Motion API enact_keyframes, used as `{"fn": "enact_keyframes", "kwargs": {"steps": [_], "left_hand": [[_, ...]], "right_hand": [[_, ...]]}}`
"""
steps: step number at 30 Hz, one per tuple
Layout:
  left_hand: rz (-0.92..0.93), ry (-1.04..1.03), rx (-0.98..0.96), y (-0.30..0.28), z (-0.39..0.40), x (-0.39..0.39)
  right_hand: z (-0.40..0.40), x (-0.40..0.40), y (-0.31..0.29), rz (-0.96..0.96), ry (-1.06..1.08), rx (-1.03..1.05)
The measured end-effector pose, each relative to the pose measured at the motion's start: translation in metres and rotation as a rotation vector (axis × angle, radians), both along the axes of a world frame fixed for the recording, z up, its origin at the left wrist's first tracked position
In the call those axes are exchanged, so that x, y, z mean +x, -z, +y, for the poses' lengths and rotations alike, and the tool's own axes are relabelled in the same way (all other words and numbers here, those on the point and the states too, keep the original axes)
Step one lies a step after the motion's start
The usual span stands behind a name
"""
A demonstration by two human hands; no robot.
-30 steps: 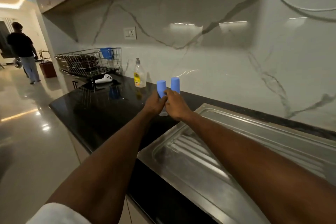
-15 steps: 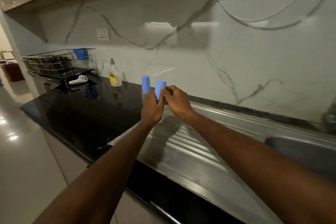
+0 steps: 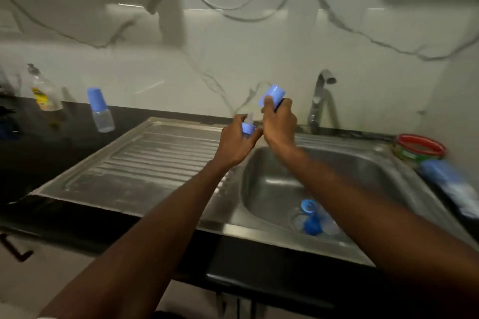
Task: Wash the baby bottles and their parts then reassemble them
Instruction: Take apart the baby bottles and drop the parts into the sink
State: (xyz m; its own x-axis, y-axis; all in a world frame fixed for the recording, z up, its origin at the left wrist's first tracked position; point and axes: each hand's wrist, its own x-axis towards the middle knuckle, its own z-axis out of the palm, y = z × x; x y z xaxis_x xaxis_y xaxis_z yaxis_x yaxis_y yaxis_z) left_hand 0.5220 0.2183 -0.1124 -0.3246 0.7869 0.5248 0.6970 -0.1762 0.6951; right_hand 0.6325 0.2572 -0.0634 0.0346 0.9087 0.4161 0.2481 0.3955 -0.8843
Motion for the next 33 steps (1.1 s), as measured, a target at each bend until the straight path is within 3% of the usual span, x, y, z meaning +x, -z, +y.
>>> {"fn": "enact_keyframes", "kwargs": {"steps": [3, 7, 10, 15, 17, 20, 23, 25, 28, 33], "left_hand": [[0.006, 0.052, -0.118, 0.020, 0.023, 0.036], [0.189, 0.194, -0.243, 0.050, 0.052, 0.068], [0.323, 0.256, -0.372, 0.068, 0.069, 0.081], [0.336, 0.340, -0.374, 0.080, 0.074, 0.078], [0.360, 0.378, -0.358, 0.077, 0.072, 0.077], [0.292, 0.411, -0.276, 0.074, 0.074, 0.077], [0.123, 0.415, -0.206, 0.075, 0.076, 0.082], [0.115, 0.419, -0.139, 0.072, 0.074, 0.086], [0.430, 0.389, -0.034, 0.069, 0.068, 0.097], [0.884, 0.101, 0.050, 0.060, 0.053, 0.115]], "right_hand": [[0.034, 0.071, 0.026, -0.242, 0.065, 0.060], [0.058, 0.139, 0.080, -1.053, -0.181, -0.160], [0.061, 0.162, 0.120, -1.370, -0.226, -0.265], [0.073, 0.169, 0.145, -1.405, -0.239, -0.282], [0.075, 0.167, 0.143, -1.361, -0.369, -0.261], [0.073, 0.164, 0.139, -1.035, -0.597, -0.254], [0.072, 0.165, 0.131, -0.734, -0.583, -0.300], [0.066, 0.167, 0.122, -0.561, -0.585, -0.398], [0.059, 0.170, 0.110, -0.462, -0.584, -0.491], [0.050, 0.168, 0.103, -0.604, -0.549, -0.425]]}}
